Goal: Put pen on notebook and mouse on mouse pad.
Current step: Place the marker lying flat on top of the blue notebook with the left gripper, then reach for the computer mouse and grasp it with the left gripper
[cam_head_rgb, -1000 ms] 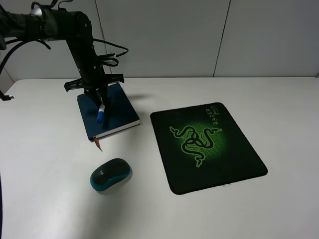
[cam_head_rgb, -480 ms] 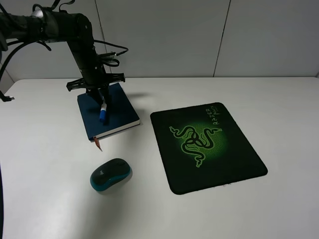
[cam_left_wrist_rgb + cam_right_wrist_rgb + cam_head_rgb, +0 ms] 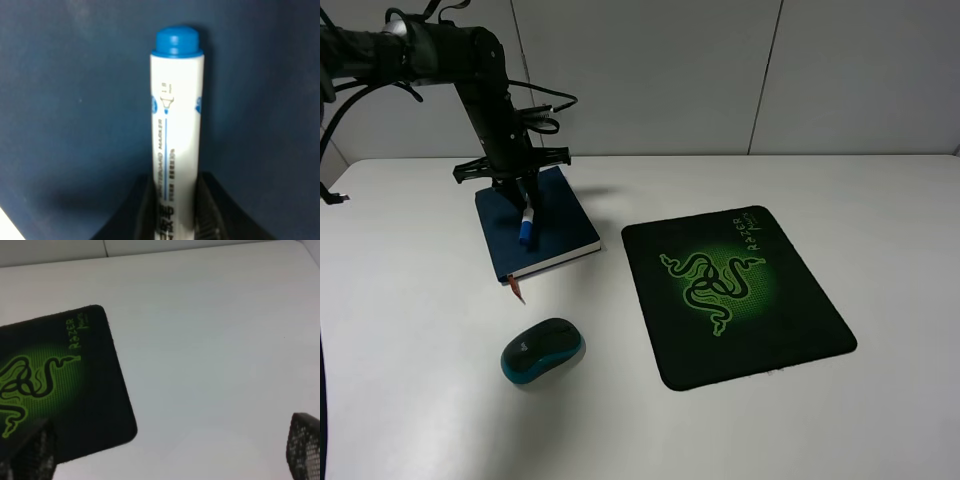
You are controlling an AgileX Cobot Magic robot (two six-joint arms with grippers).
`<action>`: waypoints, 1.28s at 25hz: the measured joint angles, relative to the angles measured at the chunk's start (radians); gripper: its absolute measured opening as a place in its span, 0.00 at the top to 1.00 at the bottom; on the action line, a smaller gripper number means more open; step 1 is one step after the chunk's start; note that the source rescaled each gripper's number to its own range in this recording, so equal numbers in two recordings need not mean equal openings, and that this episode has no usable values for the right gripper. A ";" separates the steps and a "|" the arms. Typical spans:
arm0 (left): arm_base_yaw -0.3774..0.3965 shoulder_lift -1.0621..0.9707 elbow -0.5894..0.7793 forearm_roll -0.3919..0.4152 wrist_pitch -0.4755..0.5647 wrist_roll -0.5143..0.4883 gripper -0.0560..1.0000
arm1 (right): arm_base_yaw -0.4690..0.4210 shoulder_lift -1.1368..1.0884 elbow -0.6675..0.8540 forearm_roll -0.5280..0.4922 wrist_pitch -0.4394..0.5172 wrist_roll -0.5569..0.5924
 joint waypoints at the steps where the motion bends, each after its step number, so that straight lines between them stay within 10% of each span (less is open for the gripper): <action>1: 0.000 0.000 0.000 0.000 0.000 0.000 0.79 | 0.000 0.000 0.000 0.000 0.000 0.000; 5: 0.000 0.000 0.000 0.000 0.001 -0.037 0.25 | 0.000 0.000 0.000 0.000 0.000 0.000; 8: 0.000 0.000 0.000 0.000 0.002 -0.043 0.06 | 0.000 0.000 0.000 0.000 0.000 0.000; 32: -0.002 -0.120 0.000 -0.003 0.130 0.026 0.00 | 0.000 0.000 0.000 0.000 0.000 0.000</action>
